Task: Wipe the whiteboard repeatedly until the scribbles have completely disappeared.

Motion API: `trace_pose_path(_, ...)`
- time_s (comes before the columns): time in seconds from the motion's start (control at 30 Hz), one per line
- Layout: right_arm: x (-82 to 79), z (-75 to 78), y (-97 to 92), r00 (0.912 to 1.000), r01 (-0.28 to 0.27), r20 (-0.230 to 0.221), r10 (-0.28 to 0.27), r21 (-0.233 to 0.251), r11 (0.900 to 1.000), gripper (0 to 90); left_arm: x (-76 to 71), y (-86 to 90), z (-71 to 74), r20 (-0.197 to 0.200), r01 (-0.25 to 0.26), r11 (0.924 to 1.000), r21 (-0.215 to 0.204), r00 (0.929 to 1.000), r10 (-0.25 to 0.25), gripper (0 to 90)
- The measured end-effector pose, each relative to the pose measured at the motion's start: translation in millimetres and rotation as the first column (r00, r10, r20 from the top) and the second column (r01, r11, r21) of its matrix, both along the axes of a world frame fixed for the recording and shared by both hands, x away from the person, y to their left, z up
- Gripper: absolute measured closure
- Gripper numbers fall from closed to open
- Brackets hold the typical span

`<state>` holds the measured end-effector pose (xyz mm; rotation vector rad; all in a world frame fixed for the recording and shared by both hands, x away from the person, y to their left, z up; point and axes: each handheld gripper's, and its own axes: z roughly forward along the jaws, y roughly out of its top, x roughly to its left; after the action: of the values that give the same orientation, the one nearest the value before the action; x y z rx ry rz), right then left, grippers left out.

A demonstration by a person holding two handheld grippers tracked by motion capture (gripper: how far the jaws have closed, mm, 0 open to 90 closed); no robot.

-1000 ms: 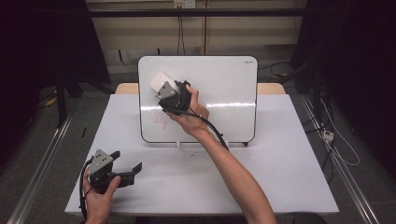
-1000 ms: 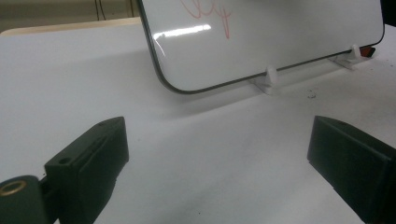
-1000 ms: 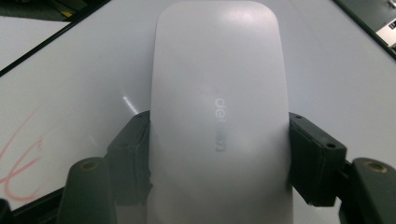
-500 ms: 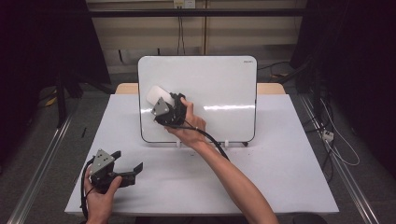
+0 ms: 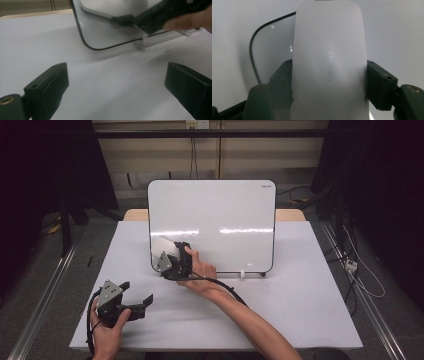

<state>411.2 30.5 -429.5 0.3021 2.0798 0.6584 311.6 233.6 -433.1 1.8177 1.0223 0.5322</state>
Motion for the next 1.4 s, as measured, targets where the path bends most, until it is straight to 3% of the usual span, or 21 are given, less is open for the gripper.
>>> trace_pose_path(0.07,-5.3,-5.9,1.2,0.9997,-0.018,-0.018,0.017,-0.008,0.9998,31.5,-0.2,-0.5,0.1,0.001,0.0,1.0,-0.004,1.0,0.0,5.4)
trace_pose_path(0.1,-7.8,-8.2,2.1,0.9996,-0.028,-0.006,0.028,-0.033,0.9991,31.5,-0.1,-0.6,0.0,0.0,0.0,1.0,-0.004,1.0,0.0,5.4)
trace_pose_path(0.3,-6.1,-4.4,-1.9,0.9994,-0.027,-0.02,0.027,-0.022,0.9994,31.5,-0.4,1.1,0.0,0.002,-0.003,1.0,-0.008,1.0,0.003,5.4)
trace_pose_path(0.47,8.7,13.6,-14.6,0.9984,0.052,-0.025,-0.05,0.067,0.9964,31.4,-0.2,1.4,0.3,0.0,-0.002,1.0,-0.009,1.0,0.002,5.4)
trace_pose_path(0.77,49.9,61.8,-36.0,0.9871,0.16,-0.02,-0.159,0.178,0.9711,31.4,-0.1,2.4,0.3,0.001,-0.005,0.9999,-0.013,1.0,0.005,5.3)
trace_pose_path(0.83,58.7,71.8,-39.5,0.9827,0.184,-0.024,-0.184,0.216,0.9588,31.4,0.1,3.4,0.4,0.0,-0.003,0.9999,-0.01,1.0,0.003,5.4)
trace_pose_path(0.93,71.9,86.6,-43.0,0.9782,0.207,-0.032,-0.205,0.24,0.9484,31.4,-0.2,3.7,0.9,-0.002,0.002,0.9999,-0.013,1.0,-0.002,5.4)
trace_pose_path(1.07,83.8,101.2,-40.5,0.9726,0.232,-0.037,-0.23,0.246,0.9412,31.4,0.3,2.1,-0.2,-0.007,0.004,0.9999,-0.011,1.0,-0.004,5.4)
trace_pose_path(1.17,82.7,99.6,-38.4,0.972,0.232,-0.021,-0.234,0.244,0.9416,31.4,0.2,-0.2,-0.2,-0.004,0.013,0.9999,-0.005,0.9999,-0.013,5.3)
trace_pose_path(1.2,81.3,98.5,-38.2,0.9707,0.236,-0.018,-0.24,0.258,0.937,31.4,0.4,-0.6,-0.2,-0.004,0.016,0.9999,-0.006,0.9999,-0.016,5.4)
trace_pose_path(1.23,79.5,96.8,-37.9,0.9726,0.228,-0.014,-0.232,0.254,0.94,31.4,0.7,-0.7,-0.3,-0.004,0.015,0.9999,-0.006,0.9999,-0.015,5.4)
trace_pose_path(1.33,69.7,83.7,-30.8,0.9822,0.186,-0.011,-0.187,0.192,0.9637,31.4,0.9,-0.8,-0.5,-0.005,0.012,0.9999,-0.004,0.9999,-0.012,5.3)
trace_pose_path(1.4,60.0,72.1,-24.3,0.9868,0.161,-0.009,-0.162,0.171,0.972,31.4,0.9,-1.3,-0.3,-0.003,0.008,1.0,-0.005,1.0,-0.008,5.4)
